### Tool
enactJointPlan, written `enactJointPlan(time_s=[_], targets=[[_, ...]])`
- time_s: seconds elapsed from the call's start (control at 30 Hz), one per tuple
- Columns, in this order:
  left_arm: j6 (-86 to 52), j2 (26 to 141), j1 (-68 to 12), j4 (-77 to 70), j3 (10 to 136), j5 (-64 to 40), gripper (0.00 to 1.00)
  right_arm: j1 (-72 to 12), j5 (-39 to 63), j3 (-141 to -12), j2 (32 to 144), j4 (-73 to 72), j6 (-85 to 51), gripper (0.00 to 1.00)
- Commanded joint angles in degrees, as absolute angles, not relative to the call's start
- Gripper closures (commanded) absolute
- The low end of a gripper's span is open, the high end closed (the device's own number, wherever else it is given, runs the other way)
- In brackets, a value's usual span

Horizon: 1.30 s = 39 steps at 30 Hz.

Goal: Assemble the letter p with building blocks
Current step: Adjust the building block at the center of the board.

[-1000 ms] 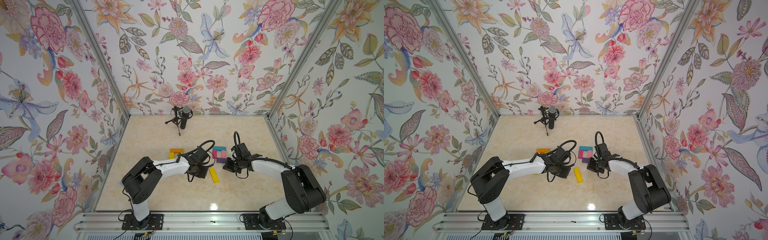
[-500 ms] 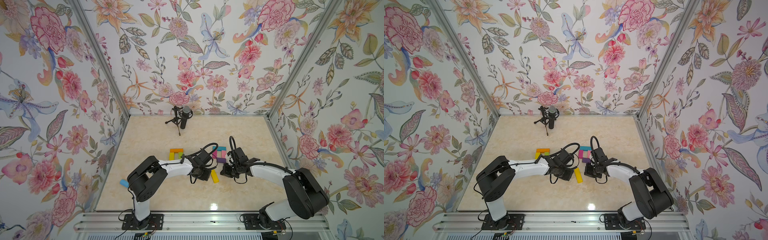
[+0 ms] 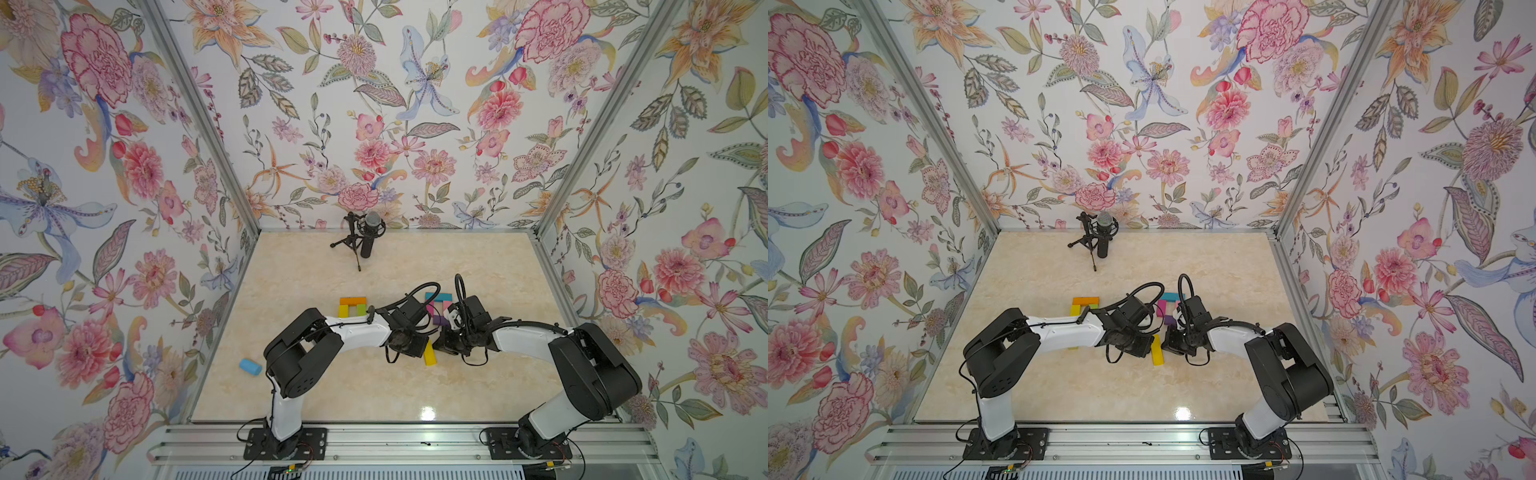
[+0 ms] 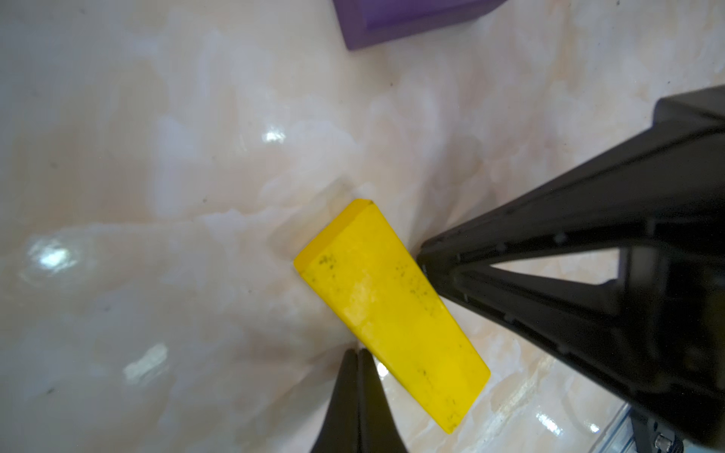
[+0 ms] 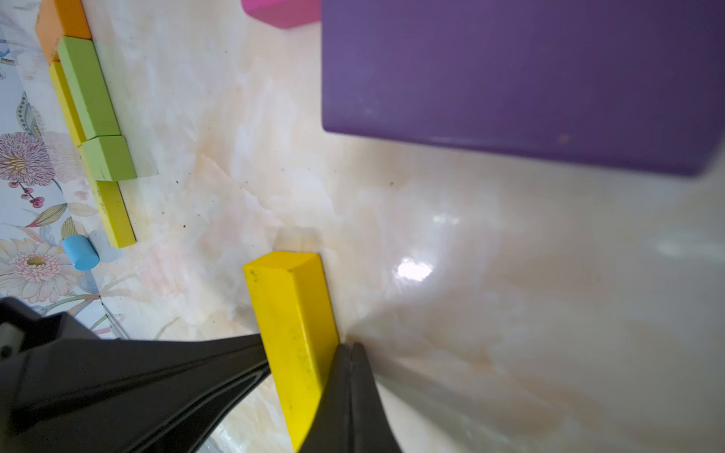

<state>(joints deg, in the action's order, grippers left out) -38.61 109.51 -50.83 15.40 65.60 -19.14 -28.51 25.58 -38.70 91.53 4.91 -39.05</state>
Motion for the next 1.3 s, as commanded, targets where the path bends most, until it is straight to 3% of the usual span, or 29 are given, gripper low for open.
enactJointPlan(time_s=[0.0,0.7,0.97,1.27], targets=[[-39.53,112.38,-49.54,14.86,66.62,-18.90,1.00,-29.31,25.40,-38.35,95.41,5.25,-40.50,1.00],[-38.28,115.15,-47.29,15.95,68.60,-19.19,1.00,-27.71,24.08,-41.18,96.96,5.27,-41.32,1.00],[-38.32,110.00,-46.74,20.91,64.55,-10.84,1.00,-27.94,22.87,-37.35,91.43,7.20,-42.47,1.00],[-36.27,105.48,-47.67,19.47,58.76,-13.12,1.00,-32.51,20.00,-34.70,86.77,7.80,-47.54,1.00]])
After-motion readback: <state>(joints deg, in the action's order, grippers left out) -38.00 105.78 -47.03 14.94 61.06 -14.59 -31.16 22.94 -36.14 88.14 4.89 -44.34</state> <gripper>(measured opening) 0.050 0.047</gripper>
